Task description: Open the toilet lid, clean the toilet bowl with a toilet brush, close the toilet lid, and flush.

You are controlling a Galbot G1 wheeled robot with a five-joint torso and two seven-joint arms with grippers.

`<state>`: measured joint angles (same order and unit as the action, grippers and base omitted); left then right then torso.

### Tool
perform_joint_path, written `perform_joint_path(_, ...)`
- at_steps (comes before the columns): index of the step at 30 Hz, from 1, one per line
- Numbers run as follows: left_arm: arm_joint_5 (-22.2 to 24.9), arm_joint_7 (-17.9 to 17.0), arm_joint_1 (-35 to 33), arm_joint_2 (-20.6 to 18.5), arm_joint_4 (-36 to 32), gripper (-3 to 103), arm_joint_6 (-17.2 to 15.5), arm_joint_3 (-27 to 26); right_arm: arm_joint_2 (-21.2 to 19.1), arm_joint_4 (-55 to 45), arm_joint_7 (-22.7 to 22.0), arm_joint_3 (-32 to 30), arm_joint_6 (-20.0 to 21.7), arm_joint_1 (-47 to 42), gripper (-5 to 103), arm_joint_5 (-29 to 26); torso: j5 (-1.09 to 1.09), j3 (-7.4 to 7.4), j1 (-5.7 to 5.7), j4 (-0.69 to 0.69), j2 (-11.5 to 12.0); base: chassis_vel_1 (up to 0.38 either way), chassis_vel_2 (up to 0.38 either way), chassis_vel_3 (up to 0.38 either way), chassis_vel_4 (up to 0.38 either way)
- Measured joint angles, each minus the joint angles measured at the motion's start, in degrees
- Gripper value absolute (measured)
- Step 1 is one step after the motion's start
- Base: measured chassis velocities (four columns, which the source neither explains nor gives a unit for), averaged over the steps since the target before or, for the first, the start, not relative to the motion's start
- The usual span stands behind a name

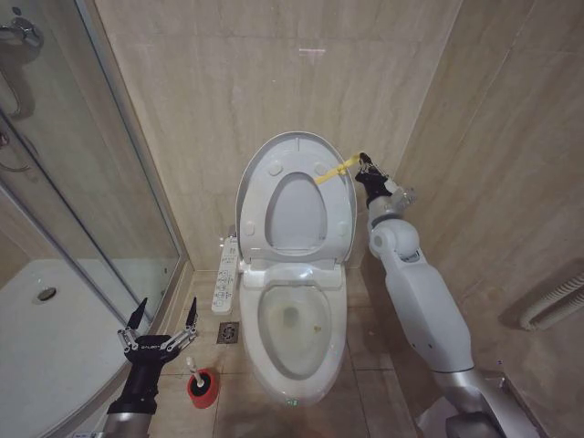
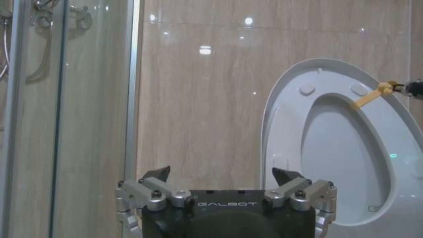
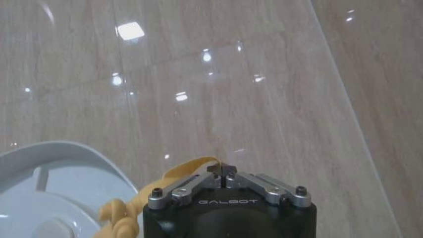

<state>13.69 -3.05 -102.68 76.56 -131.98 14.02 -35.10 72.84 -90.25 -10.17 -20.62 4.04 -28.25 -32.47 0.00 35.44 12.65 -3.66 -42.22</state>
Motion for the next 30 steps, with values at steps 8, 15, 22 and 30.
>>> perform_joint_path(8,0.0,0.0,0.0,0.0,0.0,100,0.0,0.0,0.0,1.2,0.2,0.2,-0.1,0.1,0,0.8,0.0,0.0,0.0,-0.01,0.0,0.0,0.0,0.0,0.0)
perform_joint_path(15,0.0,0.0,0.0,0.0,0.0,100,0.0,0.0,-0.4,0.8,0.1,0.1,0.1,0.3,0,0.5,0.01,0.0,0.0,-0.02,0.0,0.0,0.0,0.0,0.0)
perform_joint_path(22,0.0,0.0,0.0,0.0,0.0,100,0.0,0.0,0.1,2.8,-0.2,1.0,0.2,2.6,0,0.6,0.0,0.0,0.0,0.01,0.0,0.0,0.0,0.0,0.0)
perform_joint_path(30,0.0,0.0,0.0,0.0,0.0,100,0.0,0.0,-0.5,2.9,-0.3,0.9,0.2,2.6,0,0.6,0.0,0.0,0.0,0.0,0.0,0.0,0.0,0.0,0.0)
